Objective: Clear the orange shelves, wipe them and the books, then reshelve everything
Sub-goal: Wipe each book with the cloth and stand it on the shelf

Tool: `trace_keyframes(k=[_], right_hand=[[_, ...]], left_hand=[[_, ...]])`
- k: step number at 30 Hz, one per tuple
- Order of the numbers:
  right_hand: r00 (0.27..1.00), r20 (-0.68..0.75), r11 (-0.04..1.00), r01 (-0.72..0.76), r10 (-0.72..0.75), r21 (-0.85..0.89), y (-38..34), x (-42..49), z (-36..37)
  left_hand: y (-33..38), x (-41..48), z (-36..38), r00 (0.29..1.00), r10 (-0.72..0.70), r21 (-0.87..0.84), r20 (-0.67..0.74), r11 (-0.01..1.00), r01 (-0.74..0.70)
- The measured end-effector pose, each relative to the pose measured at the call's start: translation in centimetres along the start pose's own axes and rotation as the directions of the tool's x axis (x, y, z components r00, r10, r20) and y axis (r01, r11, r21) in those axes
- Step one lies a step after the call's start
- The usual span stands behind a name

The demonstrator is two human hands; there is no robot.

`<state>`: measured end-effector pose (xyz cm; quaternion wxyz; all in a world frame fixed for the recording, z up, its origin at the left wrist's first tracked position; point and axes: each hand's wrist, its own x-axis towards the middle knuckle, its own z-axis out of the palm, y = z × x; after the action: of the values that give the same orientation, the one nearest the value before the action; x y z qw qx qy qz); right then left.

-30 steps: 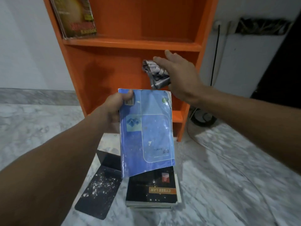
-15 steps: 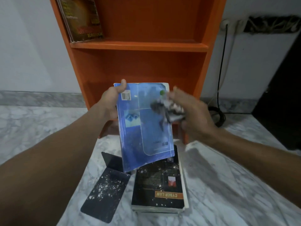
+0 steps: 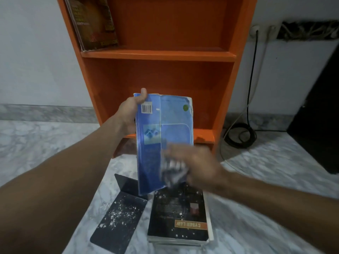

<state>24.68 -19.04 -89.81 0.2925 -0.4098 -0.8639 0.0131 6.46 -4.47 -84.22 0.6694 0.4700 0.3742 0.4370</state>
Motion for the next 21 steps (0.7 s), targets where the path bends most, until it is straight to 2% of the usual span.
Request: trace_keyframes(k=[2,3,5,6,8,9,10,11,12,13,14,15,16,18,19,21], right_hand=[[0.951,-0.271,0.988,-0.13,0.148,0.084,0.6,4.5,-3.3],[0.918,-0.35,0.982,-0.167,0.188,0.088,1.0,6.7,-4.6],[0.868,-0.42,0.963,-0.26,0.266,0.073,1.5,9.6,-5.4],[0.875,-0.406,0.963,-0.267,0.263,0.049,1.8,10.0,-4.5],[0.94,-0.291,0.977,-0.203,0.176,-0.067,1.8,8.4,-1.2],[0.981,-0.179,0.981,-0.104,0.074,-0.165,1.6,6.4,0.8],[0.999,-0.053,0.983,0.0,-0.01,-0.186,1.3,3.8,2.5],[0.992,0.106,0.988,0.086,-0.073,-0.13,1.0,0.7,4.1],[0.957,0.255,0.984,0.163,-0.141,-0.069,0.3,-2.0,5.2],[0.898,0.396,0.966,0.245,-0.193,-0.086,-0.7,-3.8,5.8],[0.849,0.489,0.949,0.294,-0.202,-0.118,-1.2,-4.7,5.8],[0.852,0.497,0.958,0.259,-0.167,-0.123,-1.2,-4.6,5.2],[0.895,0.432,0.978,0.177,-0.114,-0.108,-0.9,-3.5,4.1],[0.984,0.17,0.999,0.045,-0.046,0.009,-0.2,0.0,1.2],[1.0,-0.015,0.999,-0.014,0.014,0.03,0.4,2.1,-0.3],[0.945,-0.3,0.99,-0.141,0.129,-0.016,1.0,6.3,-2.7]], left_hand=[[-0.1,0.0,0.2,1.0,-0.021,-0.024,0.012,0.999,0.021],[-0.1,0.0,0.4,0.999,-0.022,-0.023,0.031,0.999,0.023],[0.2,0.1,1.1,0.997,-0.006,-0.009,0.077,1.0,0.007],[0.5,-0.1,1.6,0.996,0.0,0.0,0.088,1.0,0.0],[1.3,-0.4,2.1,0.997,0.004,0.014,0.08,1.0,-0.005],[1.6,-0.4,2.0,0.998,0.015,0.006,0.062,1.0,-0.016],[1.7,-0.4,1.7,0.999,0.034,-0.009,0.036,0.999,-0.033],[1.8,-0.3,1.1,0.998,0.056,-0.011,0.002,0.998,-0.056],[1.7,-0.3,0.6,0.997,0.072,-0.009,-0.031,0.997,-0.072],[1.6,-0.5,0.1,0.996,0.076,-0.005,-0.051,0.997,-0.076],[1.4,-0.5,-0.2,0.995,0.07,-0.009,-0.068,0.997,-0.071],[1.3,-0.5,-0.5,0.995,0.062,-0.011,-0.079,0.998,-0.063],[1.2,-0.6,-0.6,0.994,0.055,-0.015,-0.09,0.998,-0.057],[1.0,-0.4,-0.9,0.994,0.054,-0.025,-0.098,0.998,-0.056],[1.1,-0.4,-0.9,0.995,0.049,-0.035,-0.089,0.998,-0.052],[1.2,-0.5,-0.6,0.997,0.022,-0.045,-0.071,0.999,-0.025]])
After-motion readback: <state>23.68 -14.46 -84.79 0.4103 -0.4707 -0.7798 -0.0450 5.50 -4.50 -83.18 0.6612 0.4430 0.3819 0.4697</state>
